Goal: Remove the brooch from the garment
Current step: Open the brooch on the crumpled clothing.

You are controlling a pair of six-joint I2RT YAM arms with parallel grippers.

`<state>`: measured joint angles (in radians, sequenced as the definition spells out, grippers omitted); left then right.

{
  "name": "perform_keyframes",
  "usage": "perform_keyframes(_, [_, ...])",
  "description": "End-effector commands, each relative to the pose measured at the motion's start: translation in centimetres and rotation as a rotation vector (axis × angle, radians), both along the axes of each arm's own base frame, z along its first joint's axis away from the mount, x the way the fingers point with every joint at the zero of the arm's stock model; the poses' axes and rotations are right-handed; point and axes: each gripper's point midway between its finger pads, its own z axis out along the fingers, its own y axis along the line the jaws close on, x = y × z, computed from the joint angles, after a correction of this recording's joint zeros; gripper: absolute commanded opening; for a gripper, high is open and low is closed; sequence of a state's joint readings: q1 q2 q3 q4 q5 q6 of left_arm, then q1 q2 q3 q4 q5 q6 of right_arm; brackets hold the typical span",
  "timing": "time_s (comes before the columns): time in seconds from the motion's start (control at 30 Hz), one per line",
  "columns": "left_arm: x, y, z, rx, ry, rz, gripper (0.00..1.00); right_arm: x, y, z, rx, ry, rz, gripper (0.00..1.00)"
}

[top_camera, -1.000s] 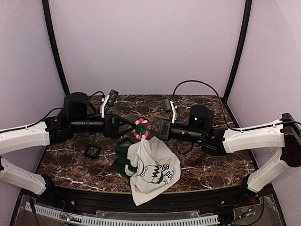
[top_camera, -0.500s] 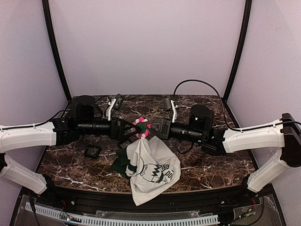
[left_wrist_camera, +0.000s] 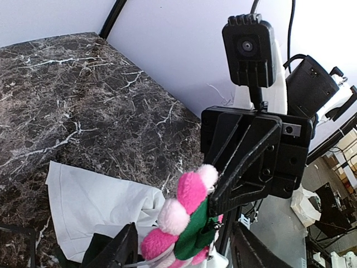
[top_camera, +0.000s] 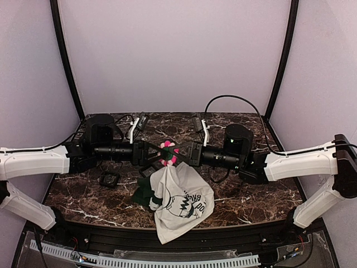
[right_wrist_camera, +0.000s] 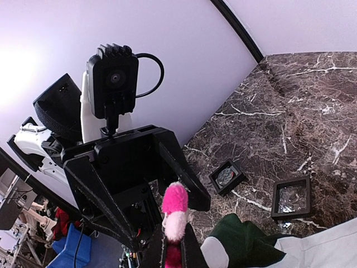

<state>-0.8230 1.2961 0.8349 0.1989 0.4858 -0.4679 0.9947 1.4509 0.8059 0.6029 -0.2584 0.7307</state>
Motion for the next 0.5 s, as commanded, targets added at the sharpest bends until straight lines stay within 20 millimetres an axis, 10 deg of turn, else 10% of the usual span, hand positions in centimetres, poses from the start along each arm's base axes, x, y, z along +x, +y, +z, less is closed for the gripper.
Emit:
perform_keyframes(0.0, [-0.72,-0.32,-0.63,-0.004,0.011,-0.036,0.52,-0.25,0.28,1.78,0.029,-0.031,0.011,0.0])
perform_keyframes(0.47, [-1.19,-0.44,-0.67,-0.021,0.015,-0.056,0.24,0.19,0.32,1.33,0.018,0.001,-0.006,0.0])
